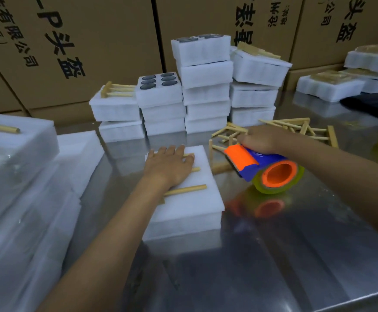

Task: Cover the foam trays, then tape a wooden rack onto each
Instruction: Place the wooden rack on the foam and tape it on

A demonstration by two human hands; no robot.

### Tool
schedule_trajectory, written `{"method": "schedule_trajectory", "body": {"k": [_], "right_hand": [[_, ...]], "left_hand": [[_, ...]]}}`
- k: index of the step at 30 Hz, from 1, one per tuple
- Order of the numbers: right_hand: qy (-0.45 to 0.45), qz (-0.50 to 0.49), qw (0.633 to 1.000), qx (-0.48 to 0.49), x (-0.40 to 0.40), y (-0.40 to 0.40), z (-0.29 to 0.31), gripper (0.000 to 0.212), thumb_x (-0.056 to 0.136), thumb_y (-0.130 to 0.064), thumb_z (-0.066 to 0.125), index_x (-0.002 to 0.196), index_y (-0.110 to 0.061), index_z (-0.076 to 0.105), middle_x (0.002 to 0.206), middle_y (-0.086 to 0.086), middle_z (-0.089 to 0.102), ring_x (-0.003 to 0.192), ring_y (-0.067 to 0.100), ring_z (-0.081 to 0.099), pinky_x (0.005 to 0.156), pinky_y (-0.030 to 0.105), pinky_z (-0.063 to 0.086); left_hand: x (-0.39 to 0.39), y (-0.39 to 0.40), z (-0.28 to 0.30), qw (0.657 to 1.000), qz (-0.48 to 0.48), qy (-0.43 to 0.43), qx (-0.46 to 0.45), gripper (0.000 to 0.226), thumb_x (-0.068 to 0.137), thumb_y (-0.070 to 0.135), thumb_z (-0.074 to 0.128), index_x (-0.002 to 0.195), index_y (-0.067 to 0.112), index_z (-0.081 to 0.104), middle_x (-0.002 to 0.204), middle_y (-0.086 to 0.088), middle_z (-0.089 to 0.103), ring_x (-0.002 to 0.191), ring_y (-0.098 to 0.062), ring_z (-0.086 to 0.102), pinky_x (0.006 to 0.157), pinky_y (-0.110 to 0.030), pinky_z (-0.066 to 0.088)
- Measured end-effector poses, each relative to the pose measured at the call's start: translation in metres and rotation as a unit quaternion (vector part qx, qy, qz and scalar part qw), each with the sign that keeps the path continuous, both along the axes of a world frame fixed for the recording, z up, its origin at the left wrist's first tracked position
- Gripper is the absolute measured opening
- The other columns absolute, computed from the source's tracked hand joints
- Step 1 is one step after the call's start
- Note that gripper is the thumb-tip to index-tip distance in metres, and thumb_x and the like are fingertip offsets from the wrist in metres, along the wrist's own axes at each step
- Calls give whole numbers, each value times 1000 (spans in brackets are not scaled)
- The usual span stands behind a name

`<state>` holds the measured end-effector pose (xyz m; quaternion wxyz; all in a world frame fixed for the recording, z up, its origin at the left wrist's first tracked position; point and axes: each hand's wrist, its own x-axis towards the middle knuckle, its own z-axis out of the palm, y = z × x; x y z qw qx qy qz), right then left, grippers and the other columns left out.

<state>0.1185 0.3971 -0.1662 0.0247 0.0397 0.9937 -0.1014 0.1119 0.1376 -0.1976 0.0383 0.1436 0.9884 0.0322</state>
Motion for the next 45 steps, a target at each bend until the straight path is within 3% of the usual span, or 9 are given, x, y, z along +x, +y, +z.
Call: {"method": "schedule_trajectory", "body": {"k": [3,7,10,13,16,18,21,27,45], "right_hand": [[3,-47,999,20,18,44,0,63,94,-65,25,126,-24,59,136,12,55,111,29,54,97,46,42],[46,-63,996,46,28,58,-7,48,95,-62,27,86,-25,55,99,2,55,82,20,49,76,38,36],[49,-64,995,57,30,50,-6,46,97,-60,28,87,-23,53,96,3,51,81,20,46,73,36,33],[60,-64,994,58,32,50,-5,45,98,-57,29,88,-22,54,94,2,47,84,21,45,74,36,32],[75,-63,993,63,32,47,-7,47,97,-56,30,76,-22,54,82,4,50,75,20,46,71,35,32],[83,-66,992,70,34,45,-7,46,96,-56,31,75,-22,54,75,2,46,76,22,47,70,35,32],[99,-69,990,74,38,42,-7,46,98,-54,31,68,-23,48,73,0,42,81,24,47,72,35,32],[156,-119,975,108,45,32,-11,51,100,-48,28,77,-14,58,78,7,54,78,26,49,70,34,34],[112,-82,958,251,32,-17,-17,44,98,-35,35,61,-18,50,61,0,51,55,17,44,50,29,20]], "left_hand": [[-3,1,-2,1000,-1,-4,-5,64,103,55,13,160,27,11,168,1,11,154,-22,10,124,-48,3],[-5,1,-3,1000,-2,1,-9,66,102,60,12,160,28,14,167,1,16,153,-23,14,122,-51,6],[-4,-2,-1,998,15,3,54,69,100,63,12,160,29,9,168,0,11,154,-23,11,122,-53,4],[8,2,6,984,4,178,-21,68,102,58,18,160,24,10,168,-8,9,154,-31,8,119,-58,-1],[22,22,20,935,-102,339,-19,51,100,36,40,145,13,44,146,-16,49,134,-35,44,113,-56,24],[27,45,27,937,-166,301,52,38,96,28,42,129,13,56,119,-11,66,110,-35,58,95,-47,42],[27,84,25,971,-173,139,92,28,100,30,38,114,18,59,110,-7,68,102,-34,61,74,-36,41],[13,91,-5,976,-123,-25,180,39,102,37,37,85,13,63,81,-3,70,83,-24,65,72,-34,46],[9,83,-11,954,-149,-20,260,15,85,30,62,72,25,58,73,10,60,72,-11,55,63,-28,39]]}}
